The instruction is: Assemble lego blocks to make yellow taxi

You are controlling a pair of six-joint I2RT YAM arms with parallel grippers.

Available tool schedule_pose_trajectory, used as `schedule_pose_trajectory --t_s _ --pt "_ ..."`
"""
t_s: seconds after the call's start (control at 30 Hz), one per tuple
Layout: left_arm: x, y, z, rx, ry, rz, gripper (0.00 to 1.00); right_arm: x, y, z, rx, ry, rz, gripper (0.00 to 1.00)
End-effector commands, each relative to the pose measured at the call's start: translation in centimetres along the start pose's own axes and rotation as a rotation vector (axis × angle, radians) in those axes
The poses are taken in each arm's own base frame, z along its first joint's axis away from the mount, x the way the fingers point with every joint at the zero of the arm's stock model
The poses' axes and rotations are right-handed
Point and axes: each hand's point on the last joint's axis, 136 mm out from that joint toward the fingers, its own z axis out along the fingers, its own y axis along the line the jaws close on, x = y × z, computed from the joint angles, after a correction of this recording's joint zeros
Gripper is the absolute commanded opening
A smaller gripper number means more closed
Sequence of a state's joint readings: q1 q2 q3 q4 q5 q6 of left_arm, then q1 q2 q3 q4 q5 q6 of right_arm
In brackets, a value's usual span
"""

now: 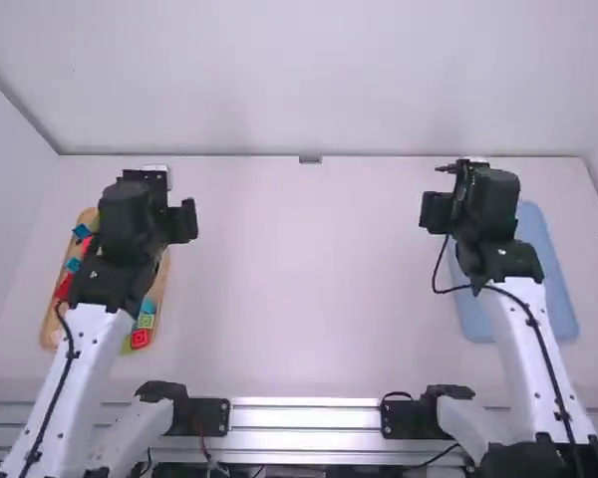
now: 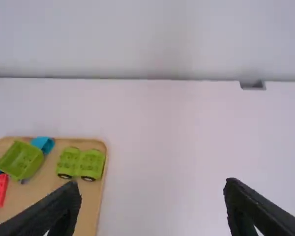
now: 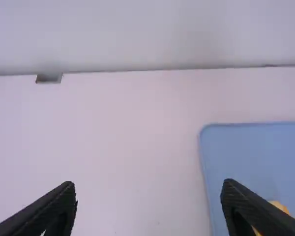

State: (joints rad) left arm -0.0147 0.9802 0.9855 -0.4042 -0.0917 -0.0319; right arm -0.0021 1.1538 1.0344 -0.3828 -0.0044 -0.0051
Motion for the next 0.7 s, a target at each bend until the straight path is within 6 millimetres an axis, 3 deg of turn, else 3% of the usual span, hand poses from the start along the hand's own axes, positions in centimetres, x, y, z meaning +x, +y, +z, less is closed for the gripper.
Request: schedule_pose_trajectory --t_s 0.0,0.5,0.57,0.67 --pt "0.1 -1.0 -1.0 0.077 -0.044 0.023 0.72 0.0 0.0 -1.0 0.003 -0.045 0.003 0.72" --pt "0.6 -0.7 -4.8 0.083 -0.375 0.01 0.39 0.3 0.1 -5.3 0.003 -0.365 -0.002 0.41" --pt "0.8 -0.7 -5.2 0.083 -0.413 0.008 0.35 0.6 0.1 -5.7 0.003 -0.395 -0.003 0.37" --pt "2.5 -0.6 -5.3 0.083 -0.415 0.008 0.28 2.5 0.1 -5.9 0.003 -0.395 -0.003 0.3"
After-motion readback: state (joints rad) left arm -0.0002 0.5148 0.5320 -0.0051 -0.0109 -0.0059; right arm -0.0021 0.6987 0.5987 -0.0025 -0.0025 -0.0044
